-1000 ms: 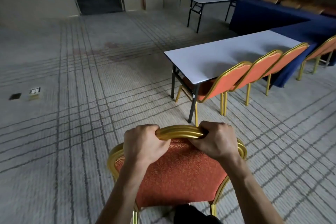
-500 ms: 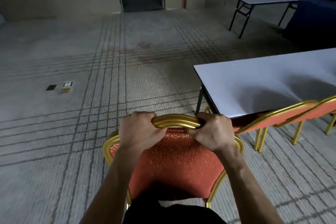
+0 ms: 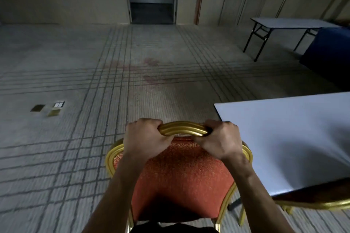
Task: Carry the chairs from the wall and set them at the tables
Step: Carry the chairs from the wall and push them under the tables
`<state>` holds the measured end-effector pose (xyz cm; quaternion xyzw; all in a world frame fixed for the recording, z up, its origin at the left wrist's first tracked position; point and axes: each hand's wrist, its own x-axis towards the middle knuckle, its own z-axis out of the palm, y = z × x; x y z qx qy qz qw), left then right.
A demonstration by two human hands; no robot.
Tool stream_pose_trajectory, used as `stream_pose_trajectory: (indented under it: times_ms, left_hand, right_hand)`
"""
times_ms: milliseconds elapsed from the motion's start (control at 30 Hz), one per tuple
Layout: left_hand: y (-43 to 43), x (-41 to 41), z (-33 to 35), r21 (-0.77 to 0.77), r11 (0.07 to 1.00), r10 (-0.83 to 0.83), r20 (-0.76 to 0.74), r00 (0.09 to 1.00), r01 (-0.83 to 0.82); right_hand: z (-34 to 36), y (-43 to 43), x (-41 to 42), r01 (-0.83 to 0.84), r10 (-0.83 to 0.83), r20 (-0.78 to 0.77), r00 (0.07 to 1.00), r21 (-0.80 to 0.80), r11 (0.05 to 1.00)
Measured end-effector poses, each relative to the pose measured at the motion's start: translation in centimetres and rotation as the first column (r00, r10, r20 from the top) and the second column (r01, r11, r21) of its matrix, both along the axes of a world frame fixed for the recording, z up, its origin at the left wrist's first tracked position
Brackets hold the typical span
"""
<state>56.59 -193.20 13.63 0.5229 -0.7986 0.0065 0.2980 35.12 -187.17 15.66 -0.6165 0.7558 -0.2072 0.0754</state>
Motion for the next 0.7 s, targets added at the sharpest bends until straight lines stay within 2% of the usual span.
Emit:
stream_pose_trajectory:
  times_ms: [167, 367, 500, 700]
  left_hand:
    - [-10.1, -1.4, 1.6, 0.058, 0.997, -0.047, 0.038, 0.998, 0.045]
    - [-23.6, -5.0, 2.2, 0.028, 0.995, -0.092, 0.039, 0.995, 0.091]
    - [-32.2, -8.5, 1.3, 0.01, 0.994, -0.112, 0.037, 0.993, 0.112]
    - [-44.5, -13.5, 1.1, -0.028, 0.998, -0.062, 0.028, 0.998, 0.063]
  right_hand:
    - [1.7, -9.3, -1.5, 0.048, -0.047, -0.021, 0.999, 0.047, 0.998]
    - [1.6, -21.7, -4.8, 0.08, -0.08, 0.022, 0.997, 0.004, 0.997]
    - [0.7, -30.4, -8.4, 0.077, -0.079, 0.048, 0.996, 0.042, 0.996]
    - [0.7, -43.3, -13.5, 0.039, -0.04, 0.061, 0.997, 0.022, 0.999]
